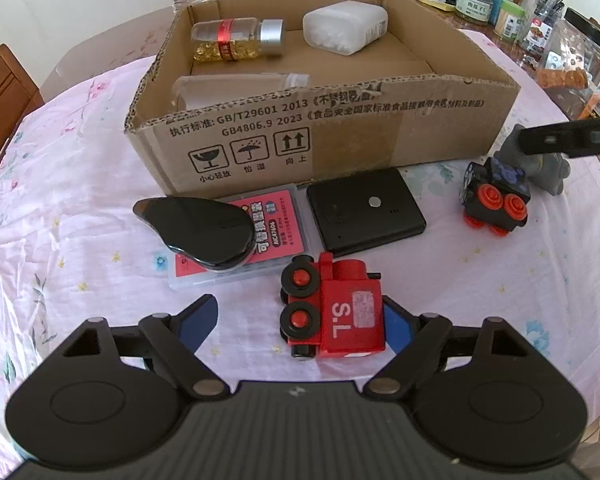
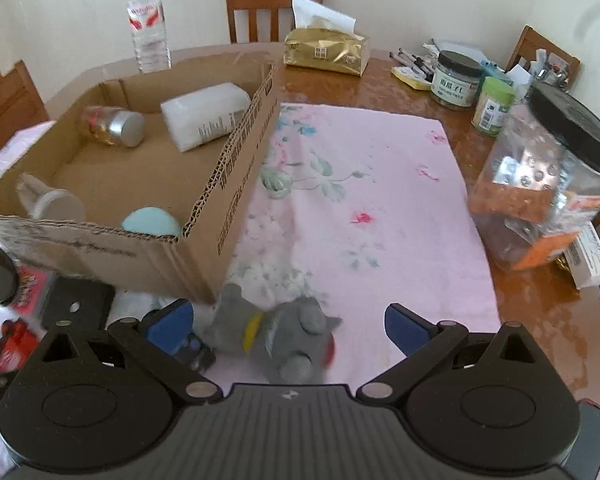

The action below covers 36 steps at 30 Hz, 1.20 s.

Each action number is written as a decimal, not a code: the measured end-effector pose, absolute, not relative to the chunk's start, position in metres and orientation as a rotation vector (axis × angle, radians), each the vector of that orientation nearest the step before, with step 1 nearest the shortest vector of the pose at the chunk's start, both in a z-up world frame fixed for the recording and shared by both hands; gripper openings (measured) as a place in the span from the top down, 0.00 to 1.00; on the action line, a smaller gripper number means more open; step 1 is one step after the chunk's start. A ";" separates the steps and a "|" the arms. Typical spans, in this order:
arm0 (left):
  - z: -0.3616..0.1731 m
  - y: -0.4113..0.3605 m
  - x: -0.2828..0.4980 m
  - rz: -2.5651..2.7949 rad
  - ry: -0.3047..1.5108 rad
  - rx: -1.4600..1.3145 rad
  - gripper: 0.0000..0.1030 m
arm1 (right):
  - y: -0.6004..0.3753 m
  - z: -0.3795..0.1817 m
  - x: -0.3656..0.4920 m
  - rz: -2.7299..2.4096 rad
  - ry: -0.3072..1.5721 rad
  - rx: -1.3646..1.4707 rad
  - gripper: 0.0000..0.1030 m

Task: Organize rigid objects
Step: 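Move right gripper to gray cat figurine while left gripper approaches red S.L train, then close right gripper on gray cat while left gripper closes on red train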

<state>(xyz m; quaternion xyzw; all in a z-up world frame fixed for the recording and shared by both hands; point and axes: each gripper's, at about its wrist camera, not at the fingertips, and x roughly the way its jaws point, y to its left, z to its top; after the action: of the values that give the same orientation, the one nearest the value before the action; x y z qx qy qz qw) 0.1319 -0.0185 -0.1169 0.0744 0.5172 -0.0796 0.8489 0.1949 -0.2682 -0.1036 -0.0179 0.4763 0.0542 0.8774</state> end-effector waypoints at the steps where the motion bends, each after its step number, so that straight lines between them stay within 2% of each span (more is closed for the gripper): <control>1: -0.117 -0.019 0.132 -0.168 1.090 0.157 0.18 | -0.265 -0.108 0.199 0.101 1.008 -0.047 0.00; 13: -0.122 -0.018 0.132 -0.197 1.085 0.135 0.17 | -0.287 -0.129 0.204 0.064 1.120 0.020 0.00; 17: -0.124 -0.017 0.133 -0.186 1.091 0.122 0.12 | -0.279 -0.136 0.211 0.048 1.136 -0.006 0.00; 24: -0.125 -0.010 0.128 -0.180 1.086 0.112 0.12 | -0.297 -0.136 0.206 0.067 1.147 -0.007 0.00; 27: -0.123 -0.012 0.127 -0.195 1.086 0.113 0.16 | -0.292 -0.138 0.205 0.076 1.147 -0.055 0.00; 33: -0.129 -0.011 0.130 -0.141 1.095 0.094 0.00 | -0.291 -0.138 0.203 0.070 1.125 -0.047 0.00; 36: -0.130 -0.009 0.129 -0.133 1.084 0.087 0.00 | -0.291 -0.138 0.201 0.074 1.112 -0.049 0.00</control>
<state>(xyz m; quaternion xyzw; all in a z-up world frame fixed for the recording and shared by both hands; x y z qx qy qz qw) 0.1292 -0.0093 -0.1304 0.0413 0.5152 -0.0633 0.8537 0.2006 -0.2912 -0.1379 -0.0232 0.5276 0.0349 0.8485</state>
